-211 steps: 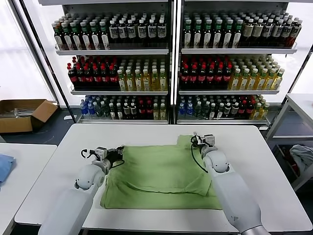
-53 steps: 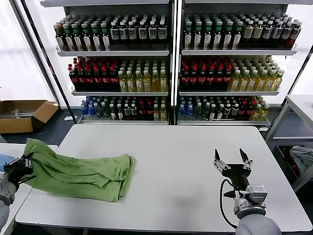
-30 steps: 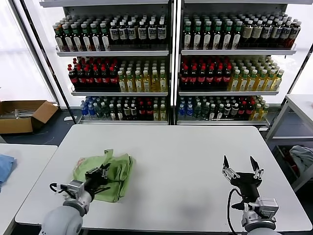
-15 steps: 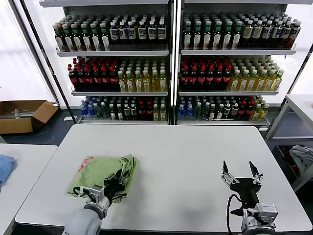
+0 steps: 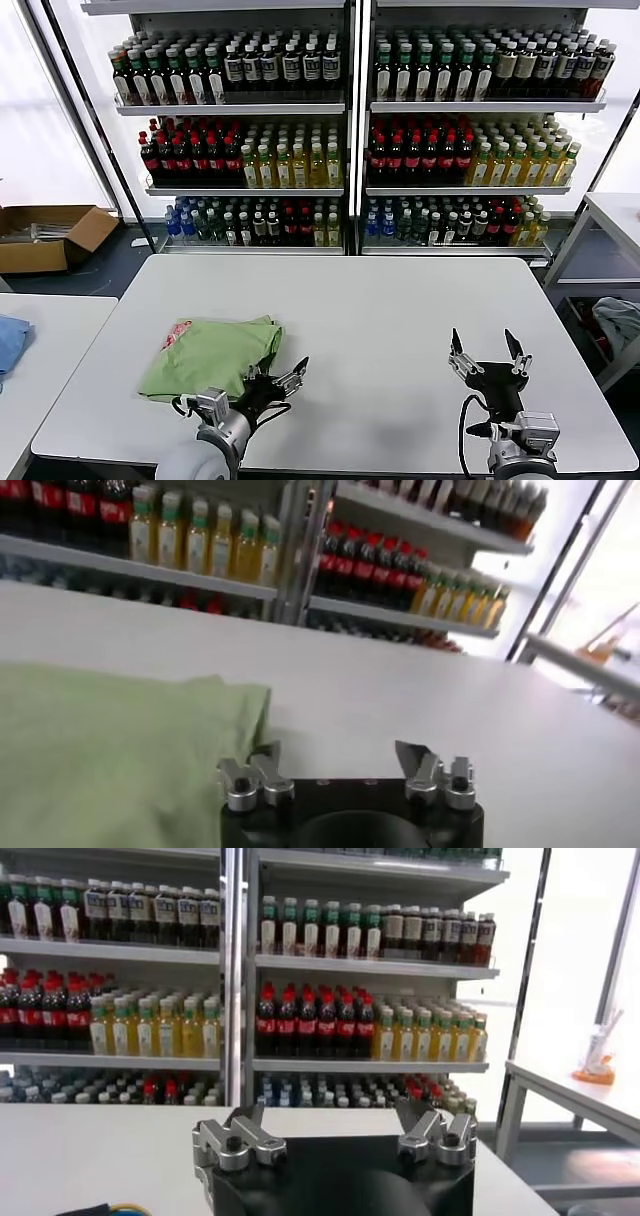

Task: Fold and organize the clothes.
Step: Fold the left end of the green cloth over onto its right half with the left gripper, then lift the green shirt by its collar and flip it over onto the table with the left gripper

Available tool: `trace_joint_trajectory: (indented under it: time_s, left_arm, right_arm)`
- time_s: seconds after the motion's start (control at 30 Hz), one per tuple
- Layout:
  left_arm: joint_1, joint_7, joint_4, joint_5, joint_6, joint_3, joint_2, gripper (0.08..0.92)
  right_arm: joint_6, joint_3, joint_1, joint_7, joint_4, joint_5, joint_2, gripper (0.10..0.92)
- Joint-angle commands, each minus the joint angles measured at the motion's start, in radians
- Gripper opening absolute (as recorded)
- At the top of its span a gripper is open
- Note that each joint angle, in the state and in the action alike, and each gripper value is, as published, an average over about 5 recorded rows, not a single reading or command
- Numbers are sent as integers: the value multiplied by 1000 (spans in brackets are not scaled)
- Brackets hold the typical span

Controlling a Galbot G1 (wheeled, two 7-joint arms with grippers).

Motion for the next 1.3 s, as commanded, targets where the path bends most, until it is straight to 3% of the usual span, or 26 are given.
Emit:
trace_joint_trajectory:
  time_s: [0.03, 0.23, 0.37, 0.77, 1.3]
  left_arm:
    - [-24, -87, -250, -303, 6, -144, 40, 792]
    - [-32, -54, -52, -20, -76, -376, 223, 822]
    - [-15, -27, 62, 40, -102, -446, 280, 823]
    - [-6, 39, 190, 28, -90, -375, 238, 823]
    - [-39, 74, 334, -10, -86, -360, 243, 823]
  right_arm:
    - [4, -26, 17, 3, -30, 0, 4, 823]
    - [-5, -69, 61, 0, -26, 3, -6, 823]
    - [-21, -90, 91, 0, -25, 4, -15, 823]
    - [-28, -126, 103, 2, -33, -4, 1, 823]
    - [-15, -150, 67, -6, -23, -36, 19, 823]
